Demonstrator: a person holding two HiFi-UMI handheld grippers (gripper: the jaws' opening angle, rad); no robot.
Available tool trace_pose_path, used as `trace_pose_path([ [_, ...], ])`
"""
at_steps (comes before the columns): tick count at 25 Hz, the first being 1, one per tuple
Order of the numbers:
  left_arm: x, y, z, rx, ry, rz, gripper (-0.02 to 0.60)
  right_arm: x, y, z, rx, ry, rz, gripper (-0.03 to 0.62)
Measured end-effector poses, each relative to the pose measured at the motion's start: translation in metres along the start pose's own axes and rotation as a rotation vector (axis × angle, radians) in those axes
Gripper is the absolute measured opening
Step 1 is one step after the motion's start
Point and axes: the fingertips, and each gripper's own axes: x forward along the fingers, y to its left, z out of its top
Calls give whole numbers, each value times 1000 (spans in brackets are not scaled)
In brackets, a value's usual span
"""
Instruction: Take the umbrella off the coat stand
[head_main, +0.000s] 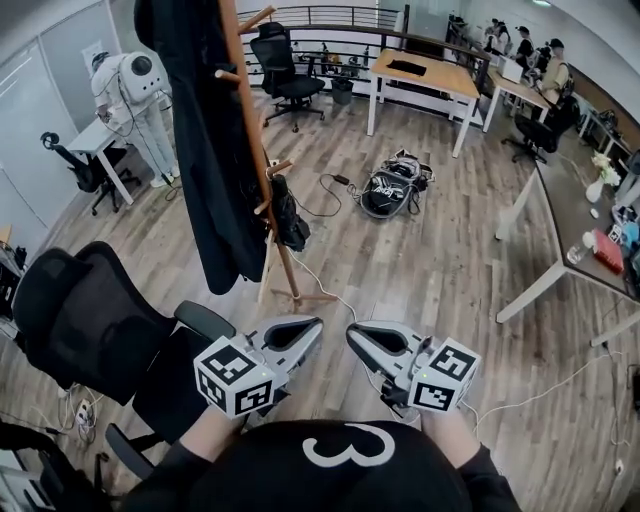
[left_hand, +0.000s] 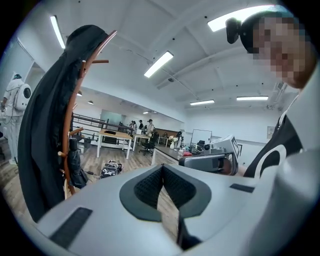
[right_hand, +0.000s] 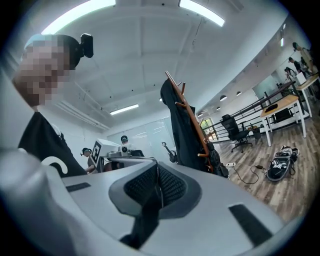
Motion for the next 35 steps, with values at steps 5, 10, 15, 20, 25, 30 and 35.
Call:
trace_pose_path([
  [5,11,8,-1,-2,-1,29,15,-1,-17,1,-9,4,18,26],
  [10,24,17,0,-14,-6,34,15,5,-30,0,5,7,27,28],
  [15,35,42,-3,-40,11,34,15,22,-54,-2,37,22,26,28],
  [20,57,79,-3,-64,19,22,15,46,-90,-2,60,46,16,26],
  [25,78,128,3,-75,19,35,15,79,-133,5,58,71,14,28],
  [30,89,183,12,-92,13,63,17,122,-173,18,60,77,33,28],
  [35,91,231,21,-112,-10,107,15,160,-204,20,59,124,62,28],
])
